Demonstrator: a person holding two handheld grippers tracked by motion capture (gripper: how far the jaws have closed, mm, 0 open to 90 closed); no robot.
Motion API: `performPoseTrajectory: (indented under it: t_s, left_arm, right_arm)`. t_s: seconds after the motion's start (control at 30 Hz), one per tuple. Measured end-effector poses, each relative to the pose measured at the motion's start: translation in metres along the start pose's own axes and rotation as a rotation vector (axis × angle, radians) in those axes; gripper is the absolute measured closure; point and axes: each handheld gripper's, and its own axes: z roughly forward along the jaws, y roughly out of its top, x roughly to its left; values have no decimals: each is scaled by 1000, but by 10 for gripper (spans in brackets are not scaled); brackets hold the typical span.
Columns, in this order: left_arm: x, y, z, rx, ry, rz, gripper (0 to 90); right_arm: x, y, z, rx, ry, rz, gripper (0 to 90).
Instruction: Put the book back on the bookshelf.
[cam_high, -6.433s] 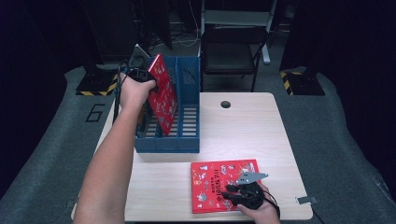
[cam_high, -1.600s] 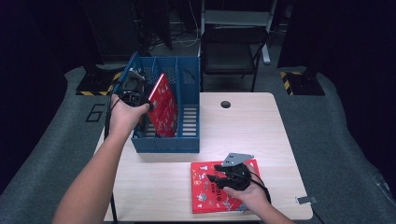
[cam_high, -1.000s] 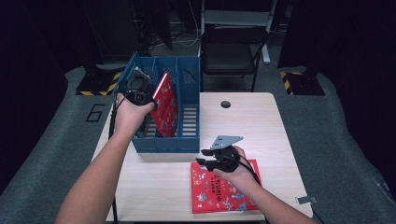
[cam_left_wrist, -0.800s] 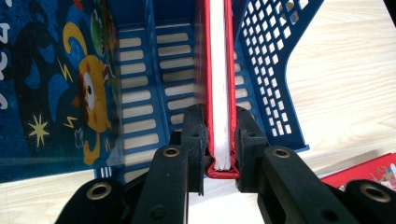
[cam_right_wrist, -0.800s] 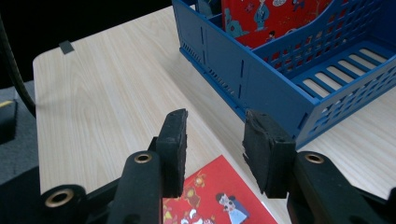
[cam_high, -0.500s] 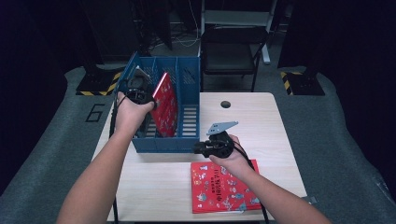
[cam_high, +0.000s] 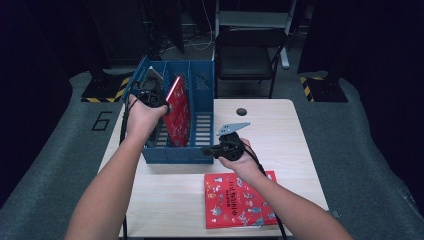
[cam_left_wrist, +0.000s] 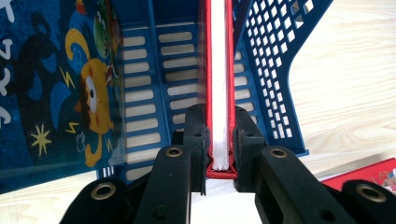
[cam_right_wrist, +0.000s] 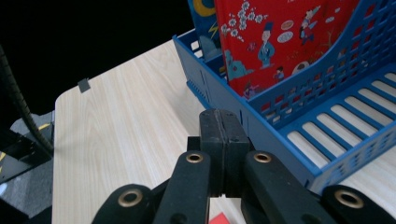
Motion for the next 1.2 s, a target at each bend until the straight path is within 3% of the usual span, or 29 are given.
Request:
performPoseTrajectory:
  t_s: [0.37, 0.5, 0.73, 1.2]
  left_arm:
    - [-2, 5, 0, 9, 6, -12, 796]
    - [-1, 8, -1, 14, 6, -28, 796]
    - [-3, 12, -5, 16, 10, -21, 797]
    - [-3, 21, -8, 11, 6, -52, 797]
  right_arm:
    - [-9, 12, 11, -17, 12, 2, 900]
    - [-10, 16, 18, -5, 21, -7, 900]
    - [-9, 22, 32, 30, 36, -14, 900]
    - [-5, 32, 61, 48, 52, 27, 900]
